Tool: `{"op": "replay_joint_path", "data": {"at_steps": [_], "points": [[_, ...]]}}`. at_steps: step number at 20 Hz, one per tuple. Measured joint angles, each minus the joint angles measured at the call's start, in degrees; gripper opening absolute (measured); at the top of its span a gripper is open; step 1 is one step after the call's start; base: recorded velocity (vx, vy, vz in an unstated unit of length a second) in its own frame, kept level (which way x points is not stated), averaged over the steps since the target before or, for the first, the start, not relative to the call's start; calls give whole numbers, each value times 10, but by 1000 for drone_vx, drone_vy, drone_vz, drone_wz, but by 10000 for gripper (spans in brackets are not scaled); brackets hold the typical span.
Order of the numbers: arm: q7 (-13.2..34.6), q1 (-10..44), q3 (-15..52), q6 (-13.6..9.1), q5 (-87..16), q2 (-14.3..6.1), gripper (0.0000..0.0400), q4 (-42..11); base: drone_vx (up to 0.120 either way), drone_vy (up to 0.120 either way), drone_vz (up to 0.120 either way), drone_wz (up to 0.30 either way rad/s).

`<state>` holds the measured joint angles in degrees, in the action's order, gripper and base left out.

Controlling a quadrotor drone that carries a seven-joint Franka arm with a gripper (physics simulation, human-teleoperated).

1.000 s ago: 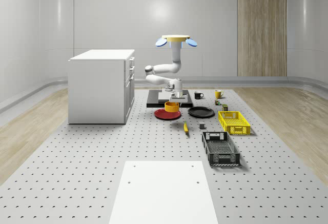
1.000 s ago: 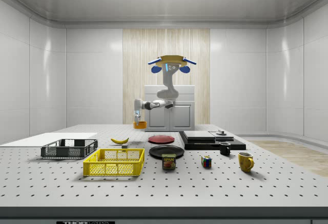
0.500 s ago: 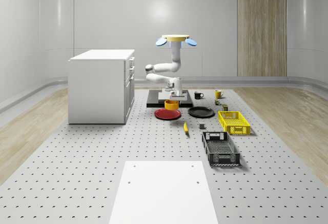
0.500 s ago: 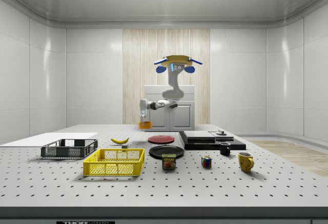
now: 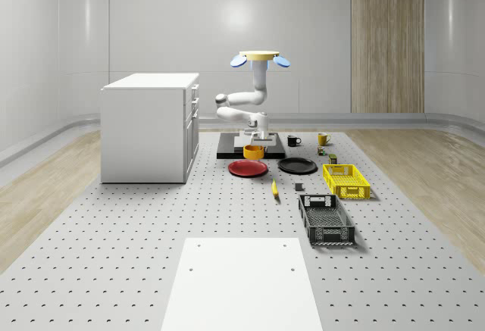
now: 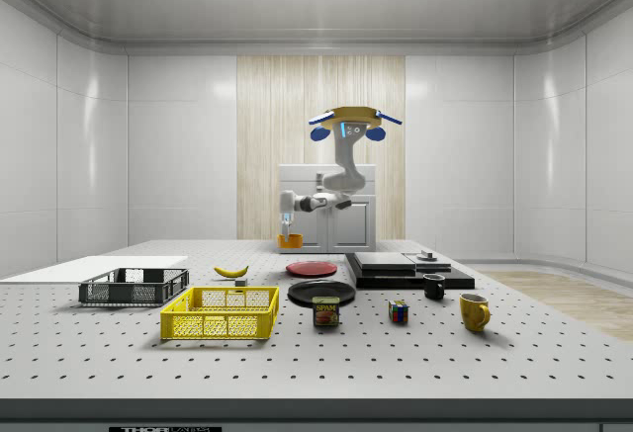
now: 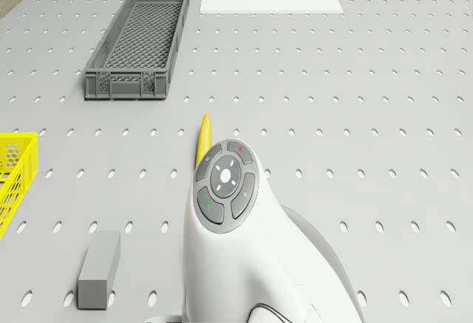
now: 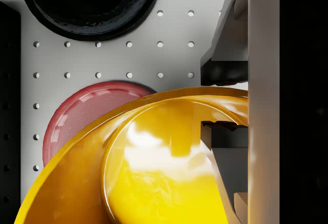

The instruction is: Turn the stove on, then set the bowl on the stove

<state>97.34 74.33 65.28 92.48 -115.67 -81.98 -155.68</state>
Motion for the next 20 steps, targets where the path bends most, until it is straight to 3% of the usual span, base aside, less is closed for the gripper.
{"op": "replay_joint_path", "data": {"at_steps": [20], "points": [[1,1,0,1,1,-2,100,0,-120,0,0,0]]}}
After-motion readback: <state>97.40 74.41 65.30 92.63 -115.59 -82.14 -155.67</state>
